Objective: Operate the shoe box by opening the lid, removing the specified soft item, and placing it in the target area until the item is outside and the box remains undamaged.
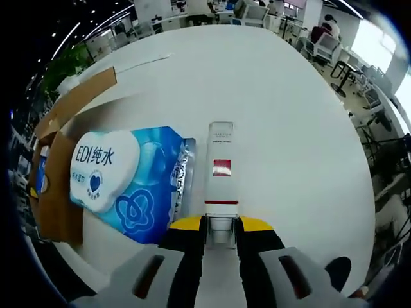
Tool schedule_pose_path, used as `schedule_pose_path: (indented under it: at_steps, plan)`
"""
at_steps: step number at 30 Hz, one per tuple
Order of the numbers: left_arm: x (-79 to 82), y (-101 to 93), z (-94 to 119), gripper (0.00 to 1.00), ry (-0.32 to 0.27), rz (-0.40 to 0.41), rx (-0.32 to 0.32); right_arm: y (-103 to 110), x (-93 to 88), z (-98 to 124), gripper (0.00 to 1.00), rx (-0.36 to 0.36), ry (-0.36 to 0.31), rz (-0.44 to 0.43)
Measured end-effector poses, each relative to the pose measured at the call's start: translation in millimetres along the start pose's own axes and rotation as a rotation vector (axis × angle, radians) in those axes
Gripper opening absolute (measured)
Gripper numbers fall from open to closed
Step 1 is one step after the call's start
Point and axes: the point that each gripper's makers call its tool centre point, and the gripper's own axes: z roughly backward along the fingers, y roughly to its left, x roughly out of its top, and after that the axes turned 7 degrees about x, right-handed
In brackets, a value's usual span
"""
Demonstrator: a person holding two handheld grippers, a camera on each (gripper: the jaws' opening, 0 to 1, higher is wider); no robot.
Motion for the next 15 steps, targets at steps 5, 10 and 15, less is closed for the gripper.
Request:
schedule_pose_path:
  at_steps: [5, 10, 15]
  plan:
    - [0.0, 0.0, 0.3, 0.03, -0.002, 0.000, 0.003, 0.7, 1.1, -1.4, 0.18, 0.006, 0.006, -0.002]
    - [-0.2, -0.3, 0.6, 0.03, -0.002, 0.001, 0.005, -3.2, 0.0, -2.4, 0.18, -0.017, 0.026, 0.017]
    - [-1.4, -0.1, -0.2, 0.03, -0.004, -0.001, 0.007, -3.5, -2.3, -2.7, 0.18, -0.014, 0.033, 0.044]
